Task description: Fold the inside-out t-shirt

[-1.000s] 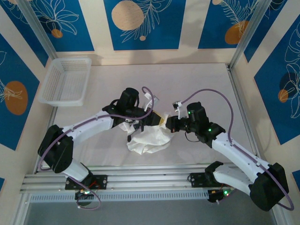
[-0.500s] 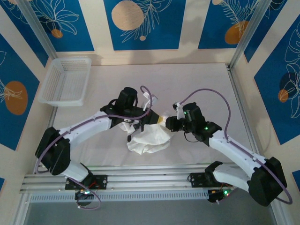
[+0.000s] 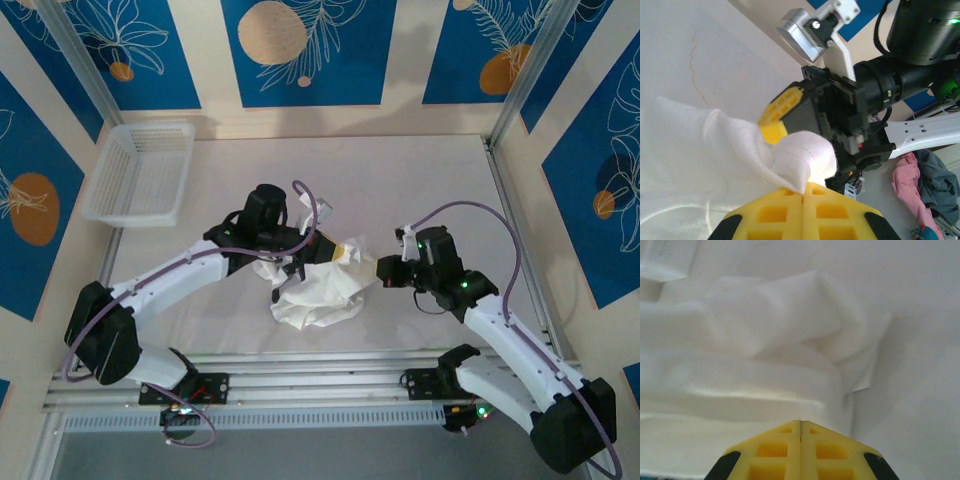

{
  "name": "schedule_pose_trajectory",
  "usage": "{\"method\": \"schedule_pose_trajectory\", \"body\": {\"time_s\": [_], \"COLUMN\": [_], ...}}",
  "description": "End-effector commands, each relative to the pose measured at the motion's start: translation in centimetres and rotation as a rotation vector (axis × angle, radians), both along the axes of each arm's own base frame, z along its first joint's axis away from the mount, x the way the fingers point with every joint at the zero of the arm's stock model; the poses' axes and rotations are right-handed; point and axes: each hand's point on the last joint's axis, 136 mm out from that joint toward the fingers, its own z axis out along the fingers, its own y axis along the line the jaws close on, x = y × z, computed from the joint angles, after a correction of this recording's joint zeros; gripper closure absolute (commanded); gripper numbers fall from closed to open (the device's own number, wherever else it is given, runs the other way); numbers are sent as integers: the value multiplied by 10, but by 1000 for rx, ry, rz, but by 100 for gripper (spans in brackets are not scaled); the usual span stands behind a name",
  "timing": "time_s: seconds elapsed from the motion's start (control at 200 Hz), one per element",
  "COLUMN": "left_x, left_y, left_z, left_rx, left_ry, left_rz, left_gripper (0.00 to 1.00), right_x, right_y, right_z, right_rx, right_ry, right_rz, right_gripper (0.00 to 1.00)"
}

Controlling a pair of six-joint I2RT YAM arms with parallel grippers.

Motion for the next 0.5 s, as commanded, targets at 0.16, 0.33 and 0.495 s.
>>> {"method": "schedule_pose_trajectory", "body": {"time_s": [0.16,0.33,0.495], "left_x": [4,4,4], "left_y": [-7,-6,-6], "left_z": [6,8,9], "left_rx": [-15,-16,-14], "left_ry": [-13,-15,-21], "left_rz": [-18,-17,-17], "left_gripper": [100,100,100], "right_x": [-12,19,13], "right_y": [49,21,34], "right_z": [23,4,-5], "right_rx": [166,26,67], "right_ry": [-38,-86,-62], "right_rz": [170,-27,44], "right_gripper": [61,55,59]}}
